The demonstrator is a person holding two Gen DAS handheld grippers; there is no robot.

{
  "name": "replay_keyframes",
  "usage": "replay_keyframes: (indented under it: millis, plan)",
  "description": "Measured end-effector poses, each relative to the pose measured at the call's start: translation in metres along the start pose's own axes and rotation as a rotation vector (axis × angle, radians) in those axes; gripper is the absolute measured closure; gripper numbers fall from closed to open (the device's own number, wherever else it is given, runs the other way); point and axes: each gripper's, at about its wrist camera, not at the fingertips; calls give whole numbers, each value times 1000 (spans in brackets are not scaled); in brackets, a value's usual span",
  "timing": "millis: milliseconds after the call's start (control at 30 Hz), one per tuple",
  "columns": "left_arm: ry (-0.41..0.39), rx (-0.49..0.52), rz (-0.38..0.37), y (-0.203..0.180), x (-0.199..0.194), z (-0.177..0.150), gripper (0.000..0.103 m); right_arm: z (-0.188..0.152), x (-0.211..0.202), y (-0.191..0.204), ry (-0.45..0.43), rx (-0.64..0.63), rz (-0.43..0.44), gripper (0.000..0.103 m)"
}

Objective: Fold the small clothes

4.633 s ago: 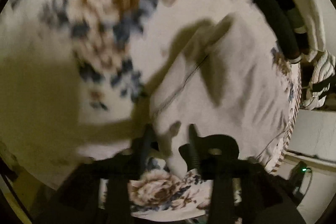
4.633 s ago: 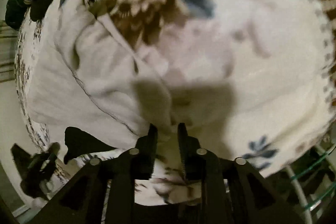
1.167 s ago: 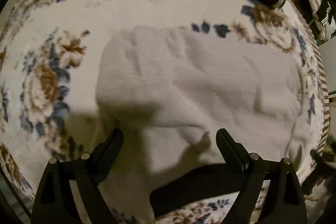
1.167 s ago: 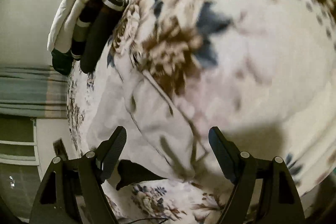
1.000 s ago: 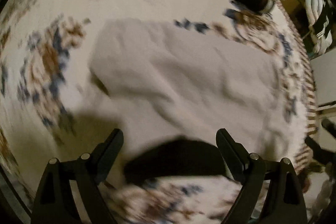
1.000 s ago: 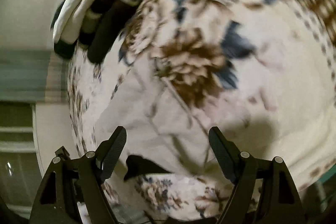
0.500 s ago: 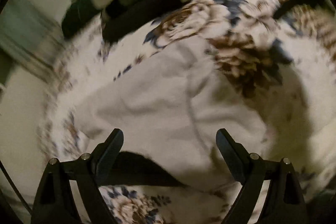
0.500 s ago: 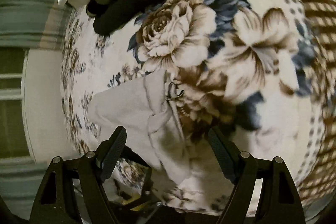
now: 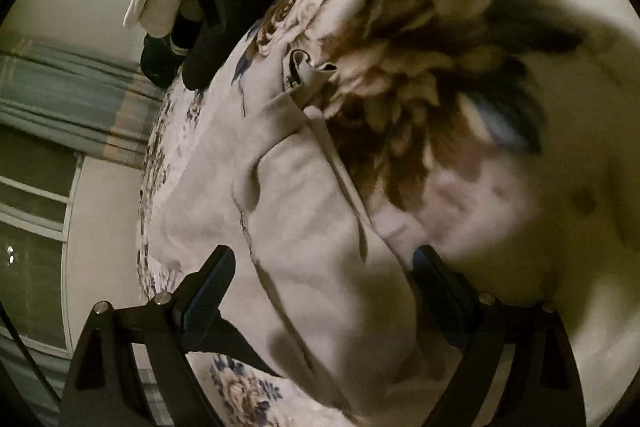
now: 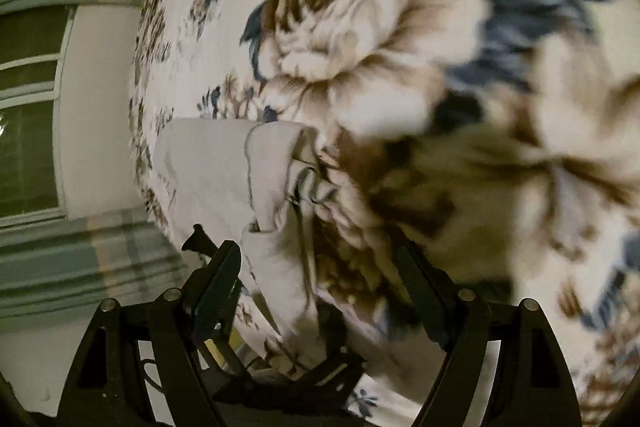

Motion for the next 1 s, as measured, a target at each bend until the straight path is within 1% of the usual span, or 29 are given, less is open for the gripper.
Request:
replay_keyframes:
  millis: [67,100,167,200,233,267,300,333,367,400,433,533,667,833,900,1000]
  plan:
    - [-3,-2,0,2,0,-1,11,10,14,7,32,-18,10,20]
    - [-11,-3,-5,2,0,-3,13,17,26,13,57,-29,11,20]
    - [-34,-17,-40,3,-4,-8,24,28,43,21,86,-35,31,20]
    - [-45,-27,-66,5,-5,-10,48,32,52,24,101,-28,40,20]
    - [-50,-32,-84,5,-5,-12,76,36,59,26,114,-18,44,20]
    - [-44,-34,-89,7,-4,-14,82,40,67,28,122,-2,49,20]
    - [-43,-43,-95,11,-3,-16,84,41,71,32,125,-2,60,22]
    - [-53,-60,-105,16,-4,-19,87,41,73,36,113,-8,66,38]
    - [-61,-77,-117,21,-3,-21,87,40,75,40,101,-16,65,50]
    - [-64,-104,-129,29,-3,-24,88,39,77,45,100,-24,54,73]
    - [-66,-115,-130,34,-4,-26,90,38,76,49,89,-17,47,75]
    - [-88,-166,-125,54,-9,-38,91,32,66,59,57,13,65,79]
    - [-109,-246,-107,87,-16,-60,91,18,50,84,16,37,69,81]
    - [-117,-331,-93,129,-18,-96,91,-1,45,143,-15,35,44,81]
    - [-114,-362,-94,147,-11,-112,91,-5,53,172,-20,27,20,82]
    - [-89,-406,-109,173,11,-138,91,-9,77,222,-24,9,-35,82]
Point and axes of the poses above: each gripper's, at about its wrist camera, not at the fingertips, and x roughly the way its jaws point, y to its left, z to its top, and after that the axes turned 14 degrees about x, right-handed
